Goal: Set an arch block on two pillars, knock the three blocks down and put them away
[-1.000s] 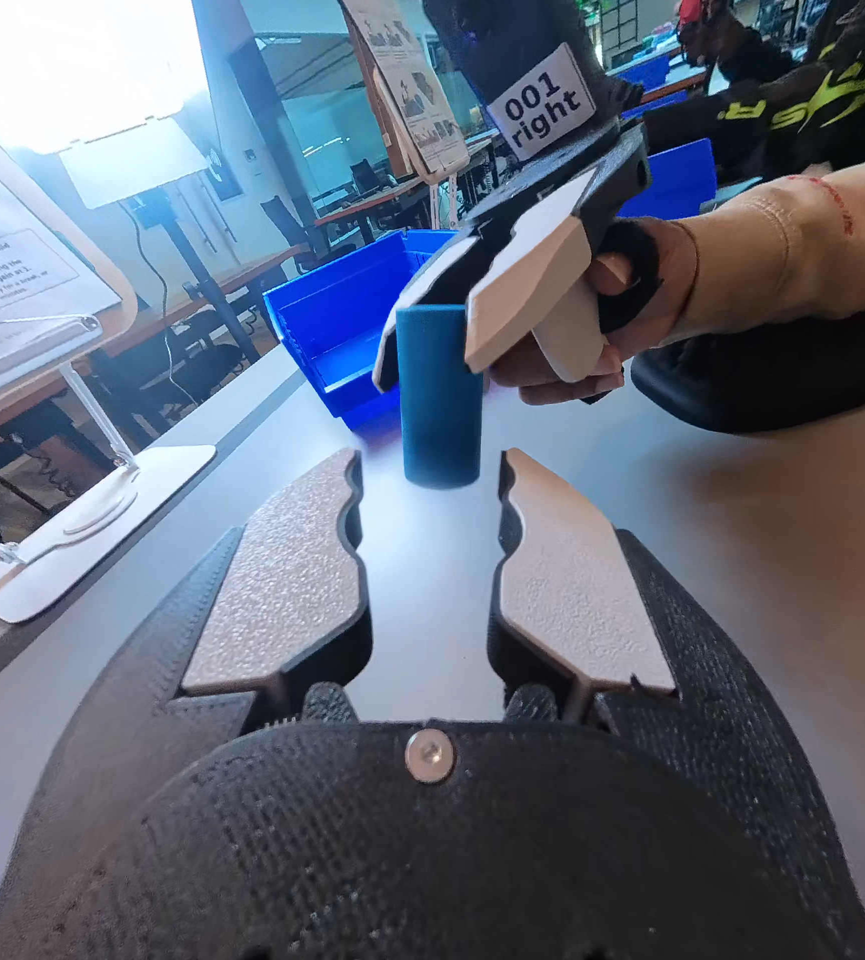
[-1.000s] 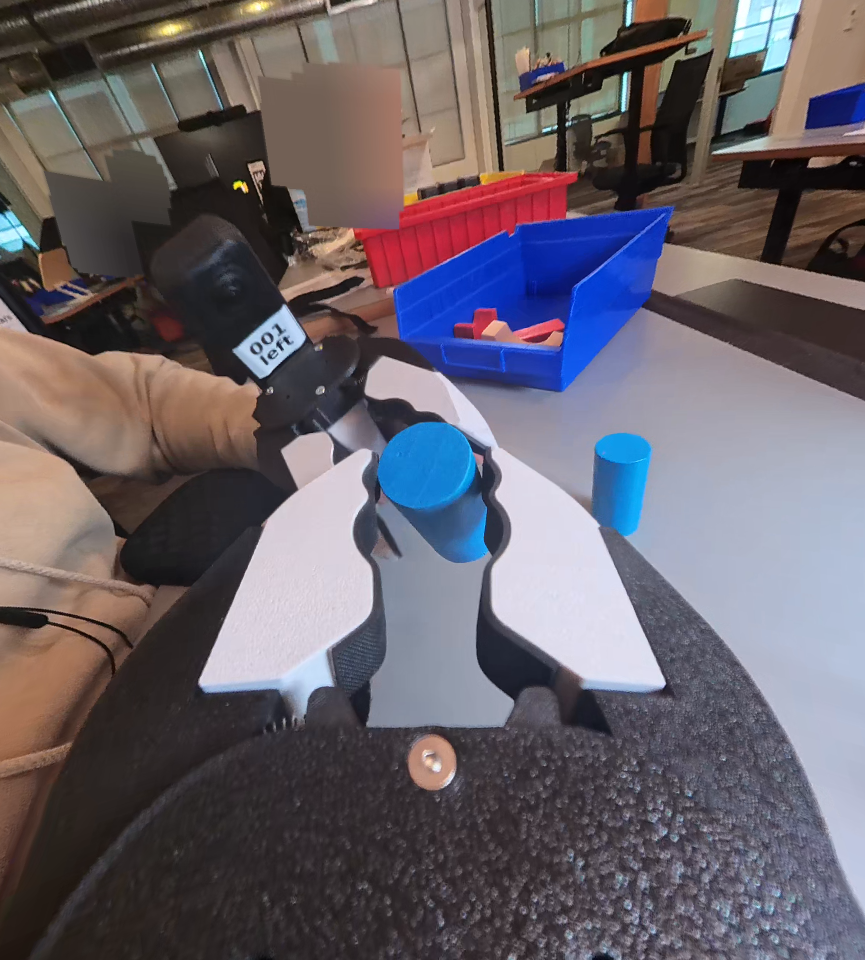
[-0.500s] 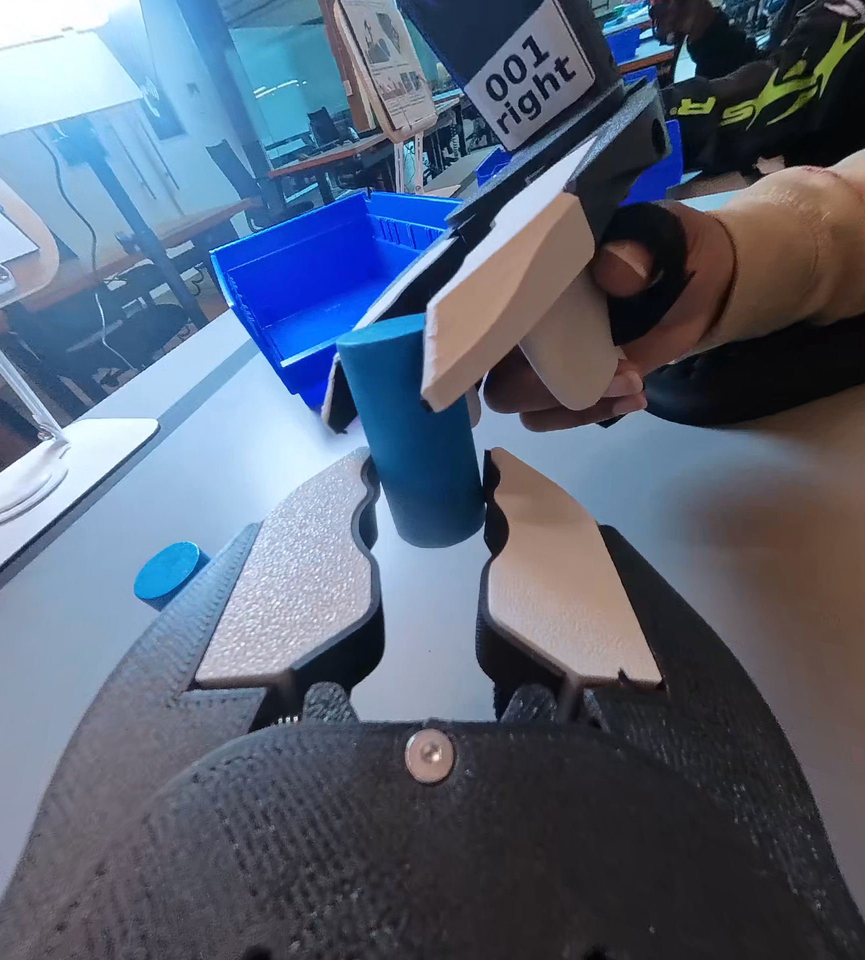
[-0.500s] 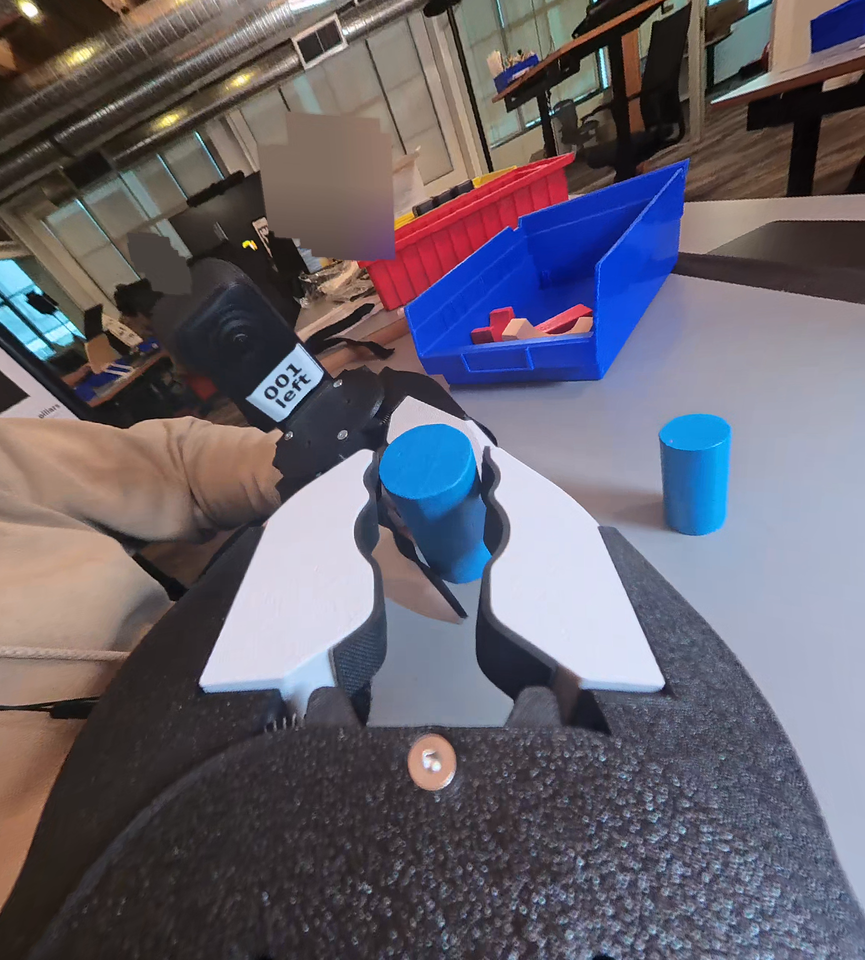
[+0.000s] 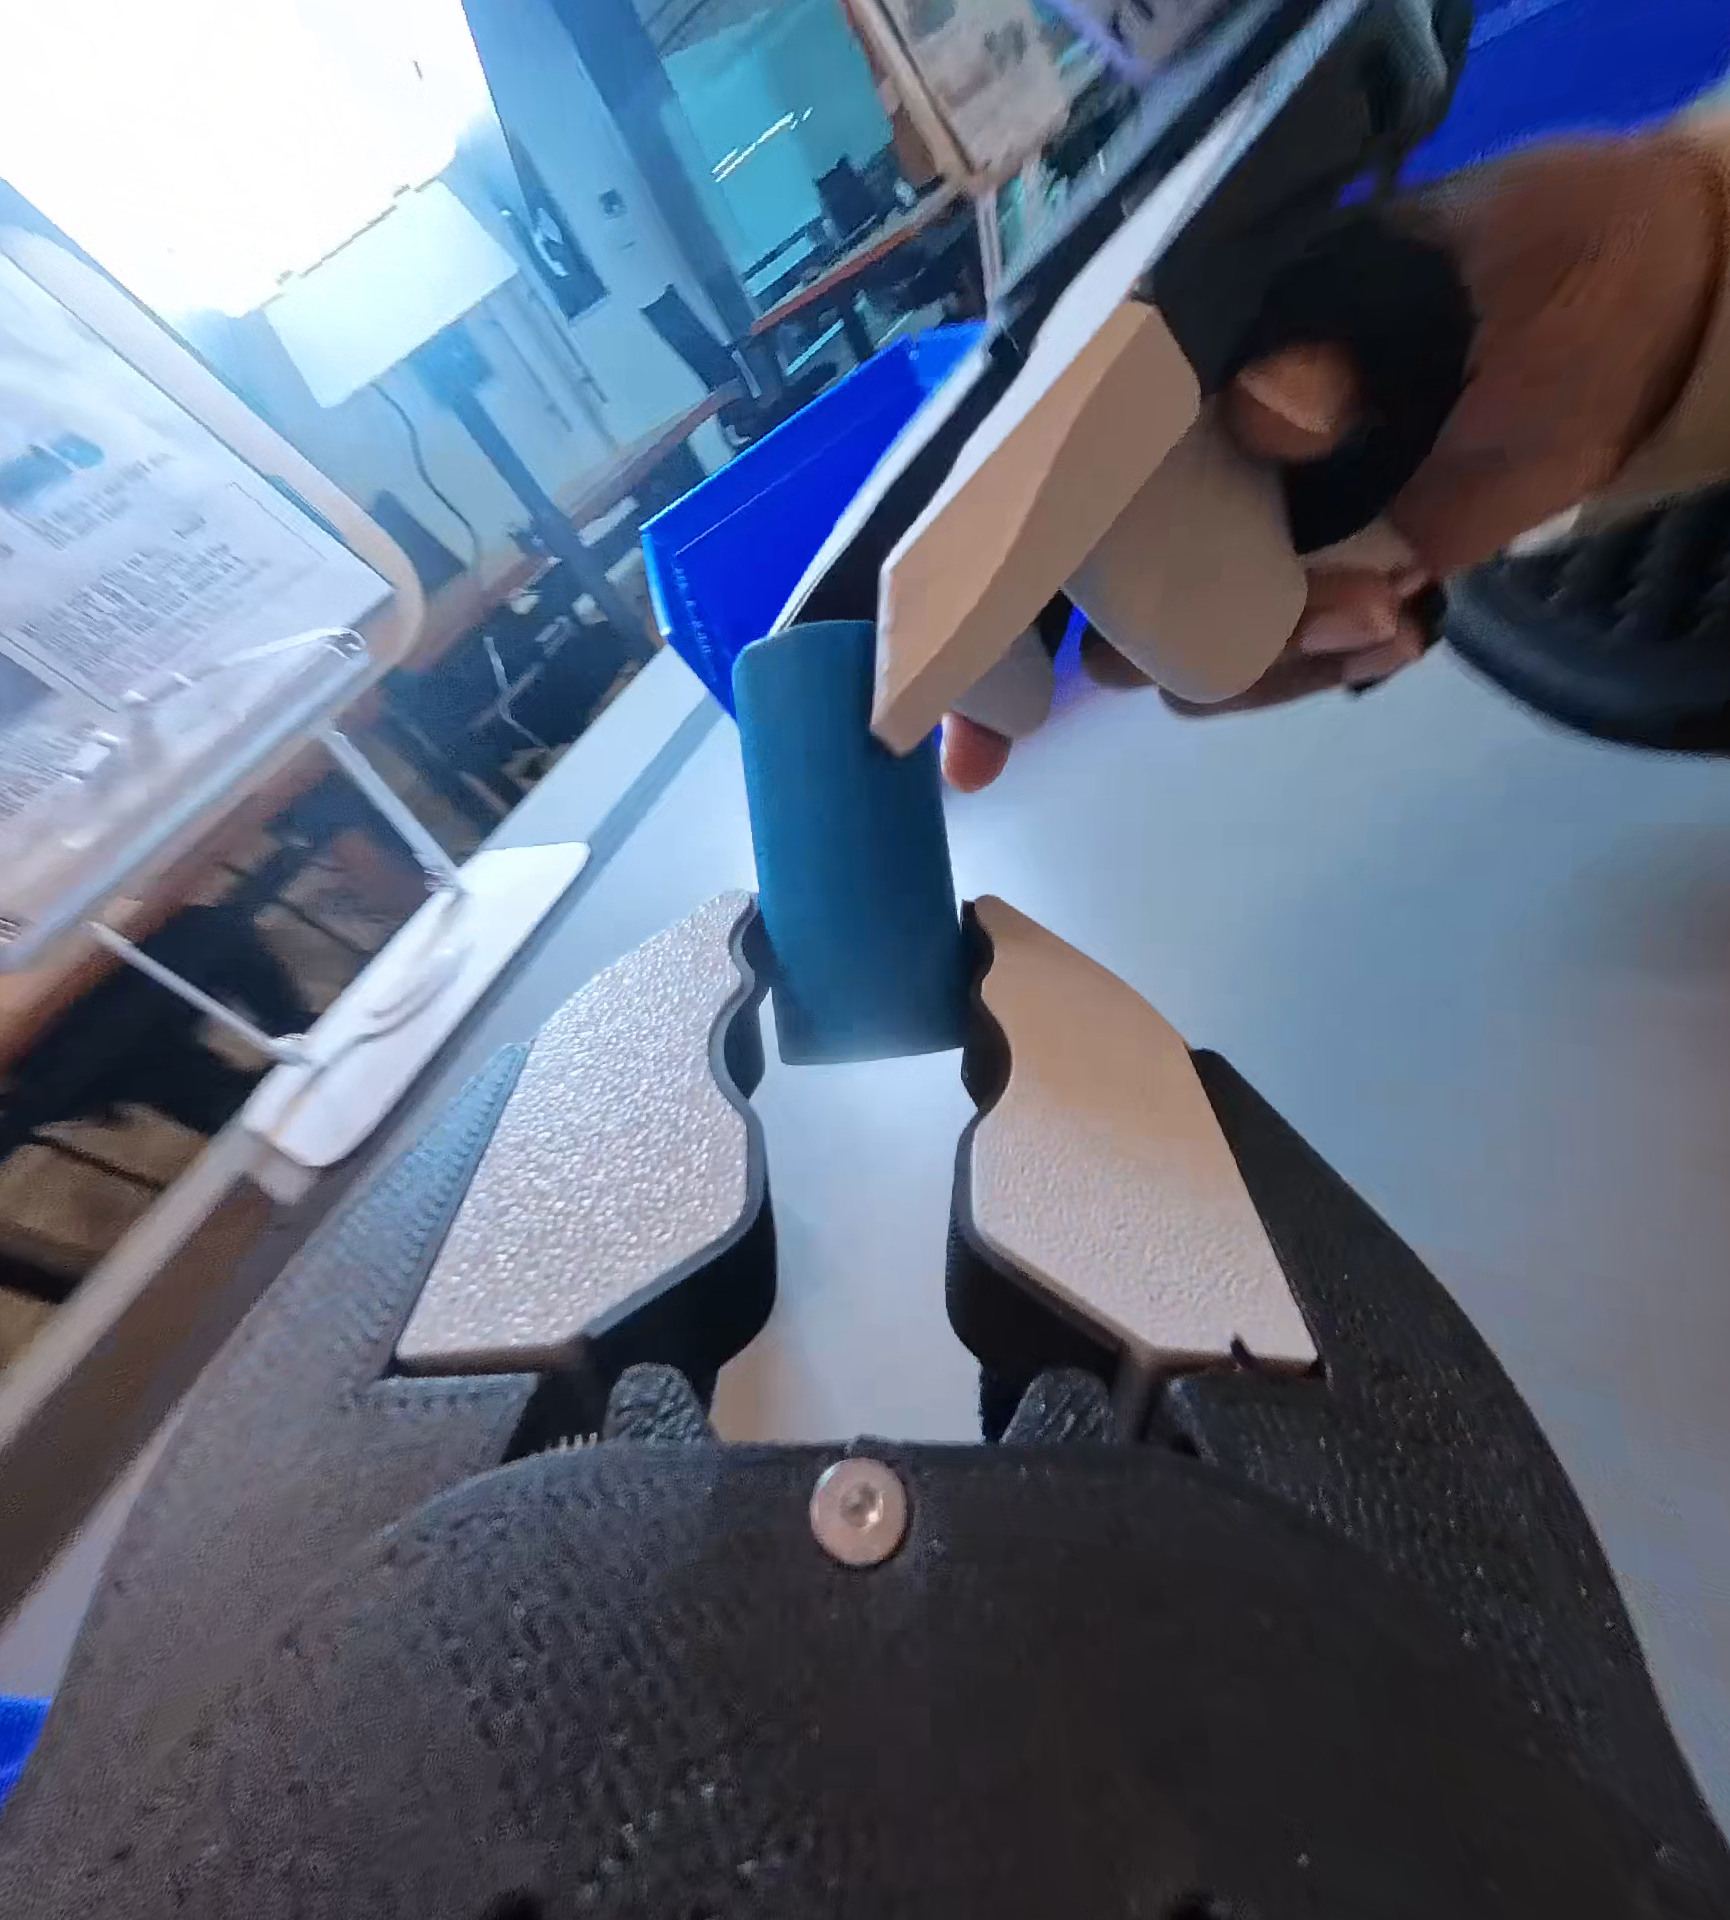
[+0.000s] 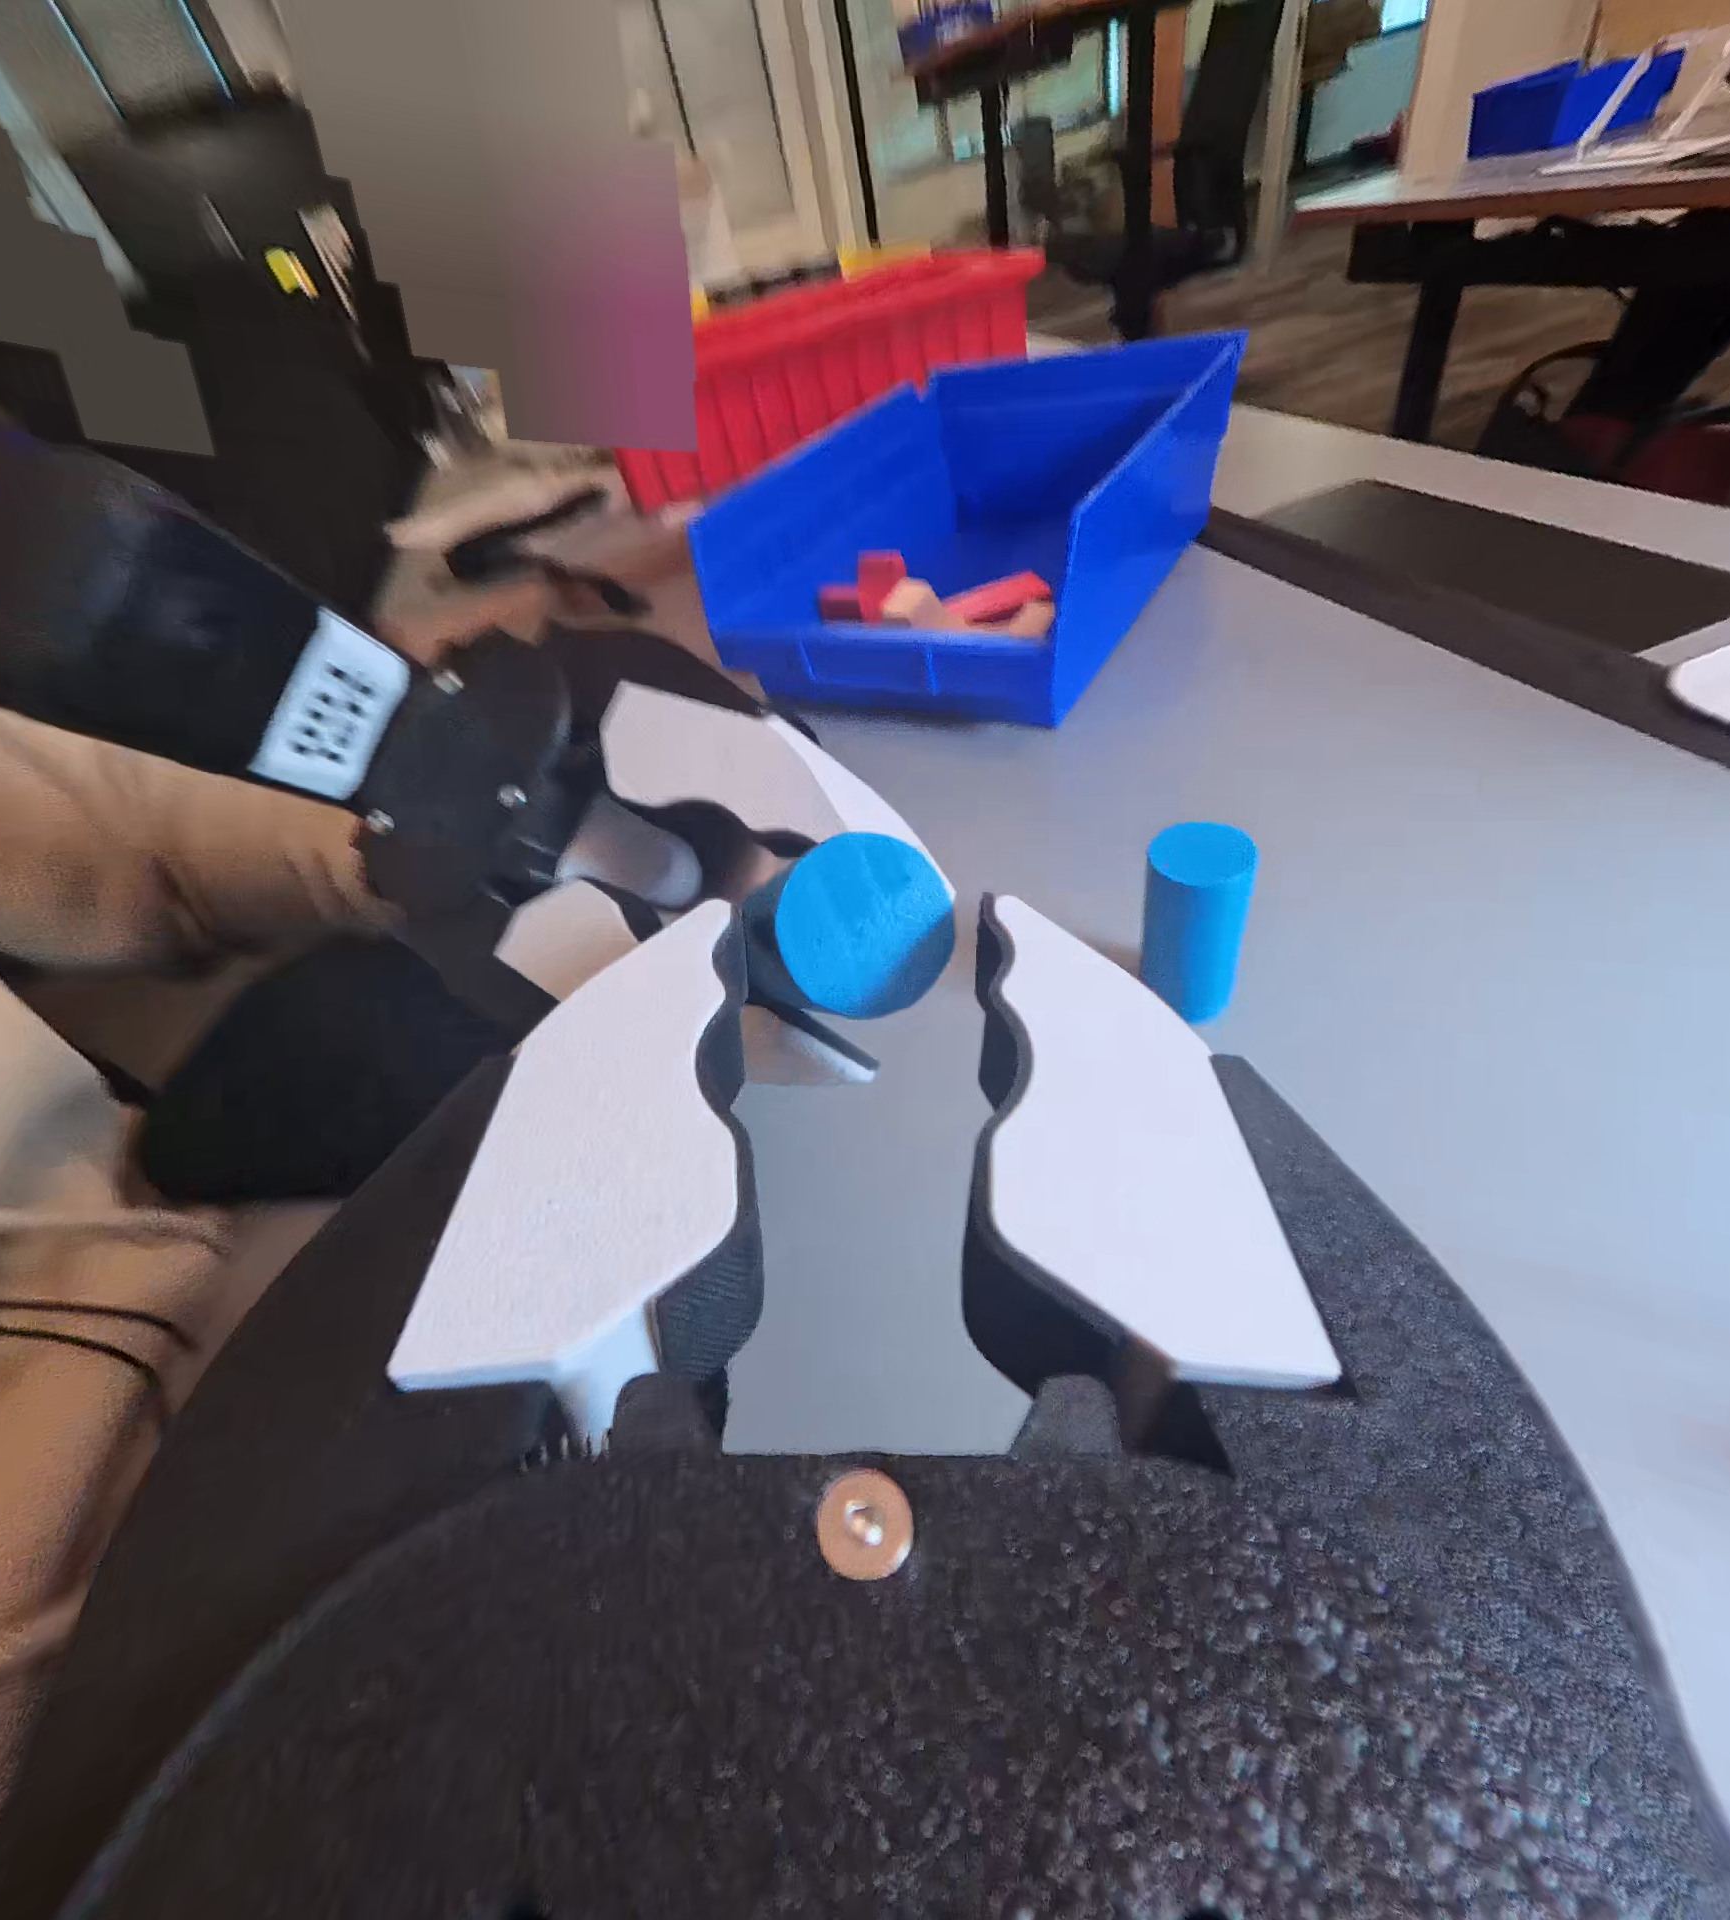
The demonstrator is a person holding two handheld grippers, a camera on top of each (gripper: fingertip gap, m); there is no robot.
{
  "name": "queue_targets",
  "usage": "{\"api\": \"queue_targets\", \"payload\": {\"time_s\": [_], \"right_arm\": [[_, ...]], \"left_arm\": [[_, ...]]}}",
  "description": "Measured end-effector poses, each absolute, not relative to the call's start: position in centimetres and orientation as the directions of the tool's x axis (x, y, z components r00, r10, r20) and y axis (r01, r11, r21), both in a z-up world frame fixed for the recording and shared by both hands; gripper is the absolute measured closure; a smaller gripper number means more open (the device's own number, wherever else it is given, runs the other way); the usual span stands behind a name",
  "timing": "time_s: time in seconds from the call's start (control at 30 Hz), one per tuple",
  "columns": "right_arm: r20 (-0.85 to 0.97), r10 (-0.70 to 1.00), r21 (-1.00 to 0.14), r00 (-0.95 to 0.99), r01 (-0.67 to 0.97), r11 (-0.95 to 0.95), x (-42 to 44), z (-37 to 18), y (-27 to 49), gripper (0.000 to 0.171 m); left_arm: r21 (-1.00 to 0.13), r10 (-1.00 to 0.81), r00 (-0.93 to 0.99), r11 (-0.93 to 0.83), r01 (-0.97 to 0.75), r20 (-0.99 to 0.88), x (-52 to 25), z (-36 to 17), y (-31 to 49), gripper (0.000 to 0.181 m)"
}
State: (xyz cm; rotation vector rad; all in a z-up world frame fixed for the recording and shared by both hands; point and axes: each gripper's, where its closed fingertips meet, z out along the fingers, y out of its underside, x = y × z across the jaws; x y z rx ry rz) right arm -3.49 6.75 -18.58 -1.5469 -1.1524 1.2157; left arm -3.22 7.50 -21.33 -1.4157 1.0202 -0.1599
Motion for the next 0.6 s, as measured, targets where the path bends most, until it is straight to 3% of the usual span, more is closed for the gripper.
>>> {"api": "queue_targets", "payload": {"time_s": [0.17, 0.5, 0.6], "right_arm": [[-0.058, 0.984, -0.954, 0.168, 0.281, -0.104, -3.7, -19.8, 6.5, 0.132], [-0.182, 0.977, -0.944, 0.111, 0.258, -0.205, -3.1, -19.2, 6.4, 0.136], [-0.174, 0.971, -0.952, 0.164, 0.225, -0.208, -2.1, -18.1, 7.9, 0.137]], "left_arm": [[-0.738, -0.543, 0.535, 0.272, -0.617, -0.648, -3.2, -22.2, 7.8, 0.146], [-0.838, -0.638, 0.574, 0.228, -0.495, -0.513, -2.8, -22.0, 7.6, 0.147], [-0.86, -0.694, 0.572, 0.135, -0.493, -0.437, -3.0, -23.6, 7.9, 0.149]]}}
